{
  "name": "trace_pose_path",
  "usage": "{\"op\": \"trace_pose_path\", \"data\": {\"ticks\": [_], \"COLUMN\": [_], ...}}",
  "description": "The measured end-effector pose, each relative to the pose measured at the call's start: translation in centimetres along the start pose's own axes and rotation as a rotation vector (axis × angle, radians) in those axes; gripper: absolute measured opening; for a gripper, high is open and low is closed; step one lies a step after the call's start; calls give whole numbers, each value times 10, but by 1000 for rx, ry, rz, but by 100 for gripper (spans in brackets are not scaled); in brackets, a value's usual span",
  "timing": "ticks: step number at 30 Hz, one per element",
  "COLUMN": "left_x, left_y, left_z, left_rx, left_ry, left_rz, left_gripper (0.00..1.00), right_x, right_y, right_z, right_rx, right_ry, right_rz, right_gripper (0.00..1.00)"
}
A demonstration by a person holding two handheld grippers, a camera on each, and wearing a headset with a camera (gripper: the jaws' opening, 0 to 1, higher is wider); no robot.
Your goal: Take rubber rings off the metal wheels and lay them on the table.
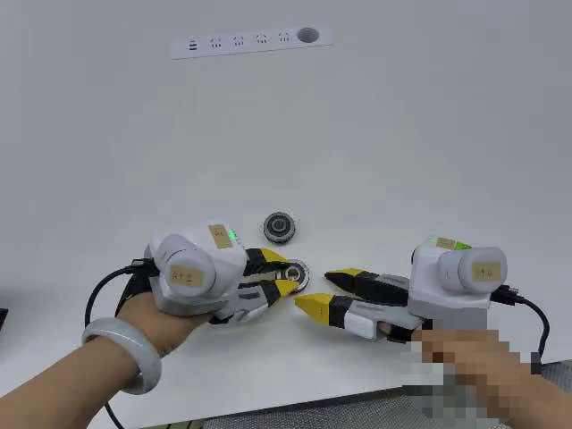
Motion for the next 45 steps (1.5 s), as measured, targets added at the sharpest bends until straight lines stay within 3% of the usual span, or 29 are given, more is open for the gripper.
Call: {"op": "trace_pose_path", "data": {"ticks": [19,45], "left_x": [-1,-2], "left_y": [2,2], "left_z": [2,1], "left_rx": [-1,1], "left_ry": [64,64], "left_rz": [-9,-4], "left_gripper": [13,11], "right_x": [3,3], "right_y": [4,20], "right_z": [11,19], "right_rx": [40,41], "right_ry": [51,120], "right_rz": [23,85], "right_gripper": [43,44]}}
Point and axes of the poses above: the centre of the closed fingertips' face, and the gripper's own axes: y roughly forward along the fingers, x roughly to its right, z roughly out of its top, the point moved 3 cm from there along -y, roughly backward along the fingers, and after that the axes turned 3 degrees about z, right-handed, at the moved point
